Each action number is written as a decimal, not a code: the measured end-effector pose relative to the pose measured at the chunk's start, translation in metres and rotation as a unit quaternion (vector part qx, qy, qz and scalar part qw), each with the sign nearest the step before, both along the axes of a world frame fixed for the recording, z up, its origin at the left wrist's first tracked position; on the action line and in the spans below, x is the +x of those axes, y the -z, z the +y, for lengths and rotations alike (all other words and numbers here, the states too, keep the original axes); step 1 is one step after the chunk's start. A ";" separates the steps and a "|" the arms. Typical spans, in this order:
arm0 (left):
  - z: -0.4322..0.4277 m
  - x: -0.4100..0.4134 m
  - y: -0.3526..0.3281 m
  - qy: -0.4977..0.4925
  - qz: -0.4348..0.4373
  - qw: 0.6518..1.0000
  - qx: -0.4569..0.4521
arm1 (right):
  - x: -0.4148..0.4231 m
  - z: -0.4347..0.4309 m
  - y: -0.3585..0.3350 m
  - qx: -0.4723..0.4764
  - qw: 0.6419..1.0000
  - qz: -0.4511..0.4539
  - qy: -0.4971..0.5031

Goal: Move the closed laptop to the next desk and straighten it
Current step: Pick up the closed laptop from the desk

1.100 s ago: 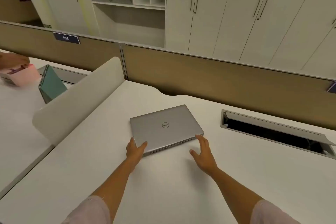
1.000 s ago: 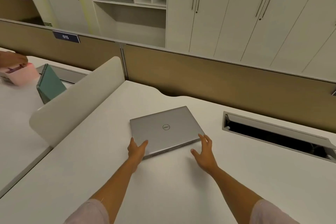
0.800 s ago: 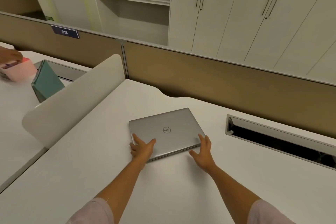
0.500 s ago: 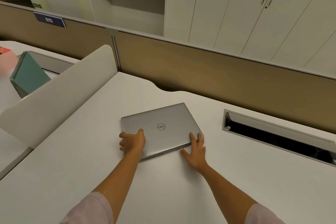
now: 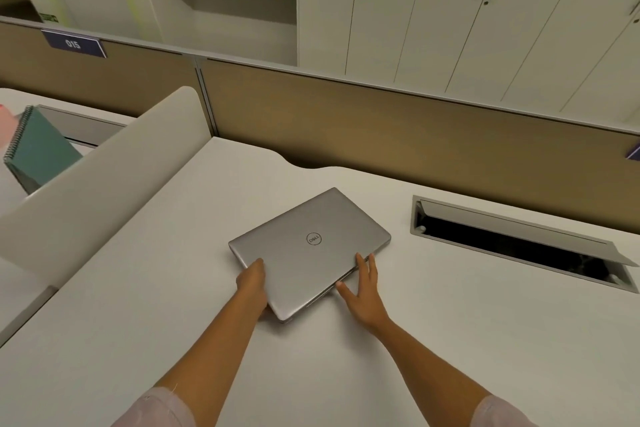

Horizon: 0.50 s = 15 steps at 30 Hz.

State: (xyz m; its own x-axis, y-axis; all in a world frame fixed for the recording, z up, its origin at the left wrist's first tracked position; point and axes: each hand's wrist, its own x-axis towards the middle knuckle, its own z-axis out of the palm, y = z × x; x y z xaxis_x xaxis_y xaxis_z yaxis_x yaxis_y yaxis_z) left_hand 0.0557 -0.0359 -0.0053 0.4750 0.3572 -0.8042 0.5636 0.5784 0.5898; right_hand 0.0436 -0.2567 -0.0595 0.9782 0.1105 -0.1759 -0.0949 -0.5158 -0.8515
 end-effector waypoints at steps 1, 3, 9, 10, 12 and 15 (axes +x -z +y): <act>-0.003 -0.003 0.001 0.007 -0.001 1.000 -0.015 | -0.006 0.001 -0.002 0.012 1.000 0.010 0.005; -0.012 -0.012 0.002 0.015 -0.008 0.999 -0.045 | -0.021 0.005 -0.008 0.038 0.999 0.014 0.015; -0.033 -0.031 0.001 0.035 -0.027 0.998 -0.052 | -0.052 0.015 -0.021 0.173 0.979 0.088 0.063; -0.036 -0.034 0.000 0.040 -0.025 0.997 -0.060 | -0.055 0.017 -0.023 0.183 0.974 0.113 0.073; -0.040 -0.038 0.000 0.039 -0.024 0.996 -0.071 | -0.058 0.021 -0.026 0.228 0.955 0.160 0.104; -0.043 -0.041 0.000 0.049 -0.028 0.996 -0.076 | -0.057 0.028 -0.032 0.305 0.914 0.212 0.163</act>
State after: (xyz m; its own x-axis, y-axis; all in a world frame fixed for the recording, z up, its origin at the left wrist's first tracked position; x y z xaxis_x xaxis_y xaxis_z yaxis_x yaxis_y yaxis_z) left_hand 0.0149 -0.0785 -0.0054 0.5477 0.1834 -0.8163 0.5901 0.6070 0.5323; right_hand -0.0132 -0.2283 -0.0270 0.8343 0.0291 -0.5505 -0.5477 0.1577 -0.8217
